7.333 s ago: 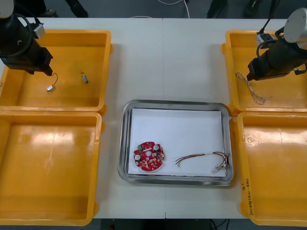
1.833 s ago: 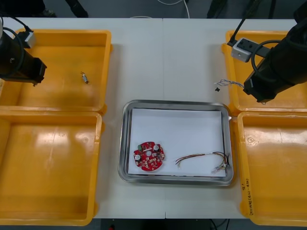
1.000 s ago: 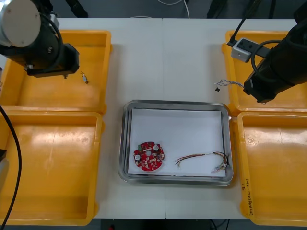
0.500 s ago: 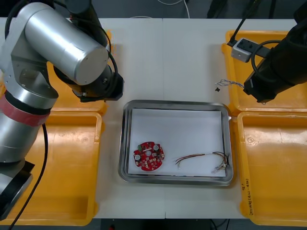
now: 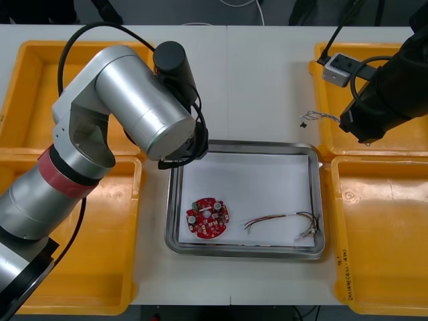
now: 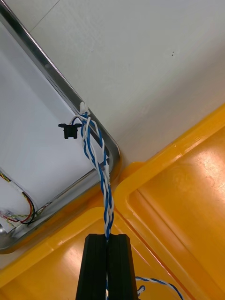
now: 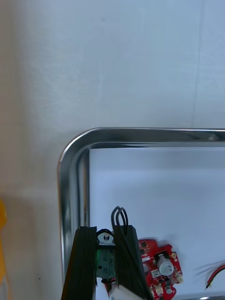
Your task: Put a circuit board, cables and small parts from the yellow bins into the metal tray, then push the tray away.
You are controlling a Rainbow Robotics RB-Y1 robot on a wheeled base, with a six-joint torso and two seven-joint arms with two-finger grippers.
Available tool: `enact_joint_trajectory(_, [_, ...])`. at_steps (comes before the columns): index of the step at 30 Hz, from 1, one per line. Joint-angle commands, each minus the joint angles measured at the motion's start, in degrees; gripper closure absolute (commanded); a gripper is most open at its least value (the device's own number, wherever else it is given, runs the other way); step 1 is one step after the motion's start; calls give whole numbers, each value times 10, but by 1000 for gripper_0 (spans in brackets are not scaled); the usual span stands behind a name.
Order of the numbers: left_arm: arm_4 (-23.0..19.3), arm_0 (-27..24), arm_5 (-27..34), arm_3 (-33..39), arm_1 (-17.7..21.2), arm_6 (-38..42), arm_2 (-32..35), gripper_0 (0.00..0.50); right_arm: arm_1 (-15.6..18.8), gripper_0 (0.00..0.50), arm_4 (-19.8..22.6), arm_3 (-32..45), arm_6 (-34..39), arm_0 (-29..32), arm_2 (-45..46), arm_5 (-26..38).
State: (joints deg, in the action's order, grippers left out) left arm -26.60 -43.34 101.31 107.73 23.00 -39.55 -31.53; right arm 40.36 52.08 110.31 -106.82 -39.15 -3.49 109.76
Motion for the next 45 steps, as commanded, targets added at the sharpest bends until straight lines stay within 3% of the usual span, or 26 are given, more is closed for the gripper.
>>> enact_joint_trajectory(1, [-6, -2, -33, 6, -13, 65, -35, 498, 20, 500, -2, 16, -17, 0, -5, 2])
enact_joint_trajectory(19, [-18, -2, -125, -82, -12, 83, -93, 498, 20, 500, -2, 16, -17, 0, -6, 2])
enact_joint_trajectory(37, [-25, -1, -155, -110, -11, 89, -109, 490, 20, 500, -2, 16, -16, 0, -5, 2])
enact_joint_trajectory(39, [-26, -1, -155, -110, -11, 90, -109, 446, 20, 500, -2, 16, -16, 0, -5, 2])
enact_joint_trajectory(40, [-27, -1, -156, -110, -11, 91, -109, 363, 20, 500, -3, 16, -16, 0, -5, 2])
enact_joint_trajectory(41, [-27, -1, -156, -110, -11, 91, -109, 239, 20, 500, -3, 16, -16, 0, -5, 2])
enact_joint_trajectory(42, [-27, -1, -156, -110, -11, 91, -109, 173, 20, 500, -3, 16, -16, 0, -5, 2])
enact_joint_trajectory(43, [-27, -1, -156, -110, -11, 92, -109, 50, 19, 500, -3, 16, -16, 0, -5, 2])
enact_joint_trajectory(44, [-27, -1, -156, -110, -11, 94, -109, 0, 19, 500, -3, 16, -16, 0, -5, 2])
enact_joint_trajectory(45, [-27, -1, -156, -110, -11, 95, -109, 0, 20, 500, -3, 16, -16, 0, -5, 2])
